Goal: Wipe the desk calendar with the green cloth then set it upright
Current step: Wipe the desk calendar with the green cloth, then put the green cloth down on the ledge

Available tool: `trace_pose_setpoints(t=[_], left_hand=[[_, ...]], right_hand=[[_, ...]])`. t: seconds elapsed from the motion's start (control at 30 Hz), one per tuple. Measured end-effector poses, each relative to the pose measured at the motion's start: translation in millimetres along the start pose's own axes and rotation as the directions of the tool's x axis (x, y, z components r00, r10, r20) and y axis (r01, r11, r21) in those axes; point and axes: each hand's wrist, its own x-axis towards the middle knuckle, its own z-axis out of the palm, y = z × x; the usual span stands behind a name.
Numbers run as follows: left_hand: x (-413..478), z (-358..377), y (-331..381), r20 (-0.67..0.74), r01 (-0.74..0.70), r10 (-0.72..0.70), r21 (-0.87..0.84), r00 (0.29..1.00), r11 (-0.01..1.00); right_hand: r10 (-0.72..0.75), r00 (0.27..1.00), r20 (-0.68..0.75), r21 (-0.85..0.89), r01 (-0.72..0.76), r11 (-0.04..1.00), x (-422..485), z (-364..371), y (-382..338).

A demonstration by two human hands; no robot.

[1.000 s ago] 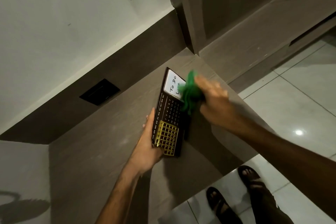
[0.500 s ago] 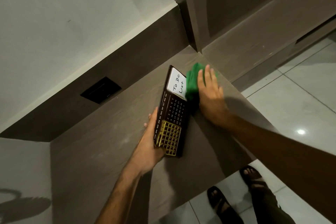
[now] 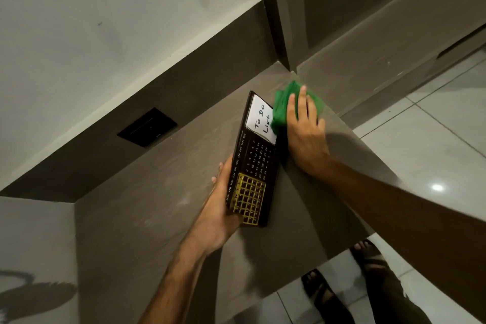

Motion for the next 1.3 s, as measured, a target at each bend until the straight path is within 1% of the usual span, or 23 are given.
trace_pose_setpoints(t=[0.07,0.13,0.27,0.4,0.53,0.6,0.63,0.67,0.7,0.73,0.77,0.8,0.83,0.9,0.93,0.97,1.03,1.1,1.13,1.2,1.23,1.3], left_hand=[[1,1,1,0.005,0.007,-0.007,0.003,1.000,1.000],[1,0,0,0.007,0.003,-0.003,0.005,1.000,1.000],[0,1,-1,-0.004,-0.020,0.020,-0.012,1.000,1.000],[-1,3,3,-0.016,-0.004,0.004,-0.048,1.000,0.999],[-3,3,7,-0.027,0.007,-0.008,-0.037,1.000,0.999],[-4,3,9,-0.035,0.012,-0.012,-0.013,0.999,1.000],[-4,3,10,-0.032,0.017,-0.018,-0.011,0.999,1.000],[-5,3,10,-0.028,0.026,-0.026,-0.012,0.999,1.000],[-5,2,11,-0.024,0.038,-0.038,-0.004,0.999,0.999],[-5,2,12,-0.023,0.054,-0.054,0.011,0.998,0.998],[-7,-1,12,-0.025,0.070,-0.069,0.024,0.997,0.997],[-6,-3,14,-0.032,0.078,-0.077,0.025,0.996,0.997],[-6,-5,16,-0.052,0.086,-0.085,0.017,0.995,0.996],[-9,-11,23,-0.137,0.065,-0.059,0.039,0.989,0.997],[-7,-11,30,-0.192,0.029,-0.010,0.098,0.981,0.995],[-3,-8,39,-0.247,-0.027,0.072,0.183,0.966,0.983],[10,7,61,-0.311,-0.161,0.278,0.353,0.909,0.922],[32,31,78,-0.305,-0.276,0.425,0.428,0.852,0.861],[45,45,83,-0.286,-0.308,0.457,0.439,0.842,0.844],[73,76,86,-0.230,-0.308,0.444,0.455,0.866,0.835],[88,89,82,-0.188,-0.289,0.417,0.475,0.889,0.831],[115,113,68,-0.085,-0.258,0.366,0.564,0.927,0.785]], right_hand=[[0.067,0.998,0.007,-0.001,-0.067,0.998,15,-4,-4],[0.070,0.998,0.004,-0.019,-0.070,0.997,5,-1,-11],[-0.087,0.992,0.090,0.050,0.082,0.995,-67,20,-22],[-0.217,0.957,0.192,0.129,0.195,0.972,-144,22,-41],[-0.317,0.886,0.337,0.153,0.281,0.947,-180,5,-43],[-0.423,0.819,0.387,0.225,0.361,0.905,-187,-2,-39],[-0.468,0.768,0.437,0.257,0.392,0.883,-190,-6,-34],[-0.484,0.745,0.460,0.290,0.389,0.874,-190,-13,-27],[-0.495,0.748,0.442,0.325,0.381,0.865,-189,-20,-21],[-0.496,0.767,0.408,0.366,0.360,0.858,-186,-27,-14],[-0.474,0.799,0.371,0.423,0.309,0.852,-182,-36,-10],[-0.428,0.844,0.322,0.499,0.233,0.835,-176,-48,-4],[-0.369,0.893,0.259,0.584,0.159,0.796,-168,-58,2],[-0.227,0.965,0.130,0.717,0.066,0.694,-151,-74,13],[-0.165,0.983,0.082,0.751,0.048,0.659,-139,-81,21],[-0.120,0.992,0.045,0.767,0.043,0.640,-123,-88,33],[-0.065,0.998,-0.006,0.775,0.046,0.630,-86,-101,58],[-0.010,0.997,-0.081,0.756,0.068,0.651,-47,-108,80],[0.008,0.992,-0.123,0.727,0.084,0.681,-28,-108,91],[0.018,0.984,-0.179,0.624,0.099,0.775,9,-97,111],[0.022,0.982,-0.187,0.571,0.090,0.816,25,-88,120],[0.013,0.985,-0.170,0.489,0.073,0.869,50,-66,135]])
